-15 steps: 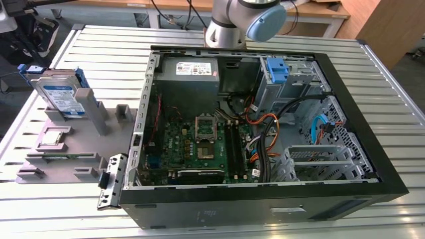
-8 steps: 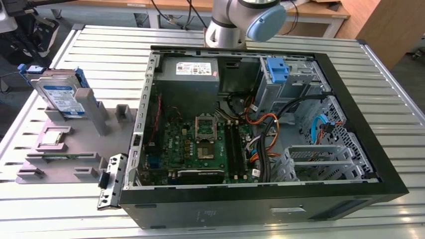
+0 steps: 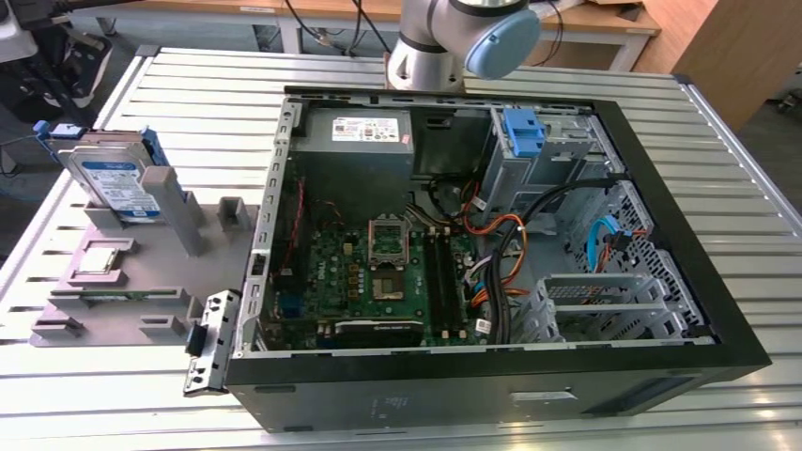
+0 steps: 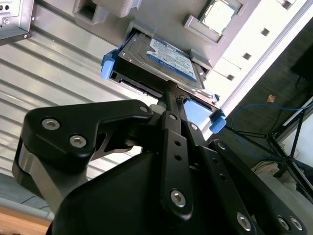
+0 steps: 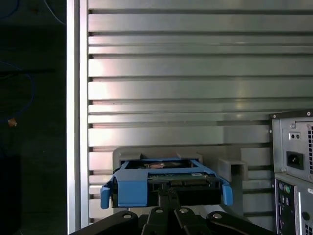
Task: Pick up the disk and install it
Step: 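Pick up the disk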
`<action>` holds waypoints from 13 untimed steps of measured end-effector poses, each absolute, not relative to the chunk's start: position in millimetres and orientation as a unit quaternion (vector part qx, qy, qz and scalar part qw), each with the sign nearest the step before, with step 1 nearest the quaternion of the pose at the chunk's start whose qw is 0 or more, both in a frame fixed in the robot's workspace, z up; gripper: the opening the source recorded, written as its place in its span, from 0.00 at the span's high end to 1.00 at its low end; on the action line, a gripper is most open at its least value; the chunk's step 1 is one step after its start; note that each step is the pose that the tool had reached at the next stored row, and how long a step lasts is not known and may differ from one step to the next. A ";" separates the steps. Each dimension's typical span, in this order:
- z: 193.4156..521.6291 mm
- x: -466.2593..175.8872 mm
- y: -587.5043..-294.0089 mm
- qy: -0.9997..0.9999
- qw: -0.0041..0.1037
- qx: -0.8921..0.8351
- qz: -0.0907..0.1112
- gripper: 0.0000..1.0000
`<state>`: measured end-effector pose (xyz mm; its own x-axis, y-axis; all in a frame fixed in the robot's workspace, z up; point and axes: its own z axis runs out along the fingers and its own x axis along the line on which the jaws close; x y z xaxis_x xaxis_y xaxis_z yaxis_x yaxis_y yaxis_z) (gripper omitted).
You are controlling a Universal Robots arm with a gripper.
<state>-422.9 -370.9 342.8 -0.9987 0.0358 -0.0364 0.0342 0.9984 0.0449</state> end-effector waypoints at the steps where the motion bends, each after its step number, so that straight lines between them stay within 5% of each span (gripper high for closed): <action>1: 342.8 -423.0 -370.9 0.999 0.019 0.013 0.022 0.89; 13: 342.4 -423.0 -370.9 0.997 0.017 -0.067 0.024 0.89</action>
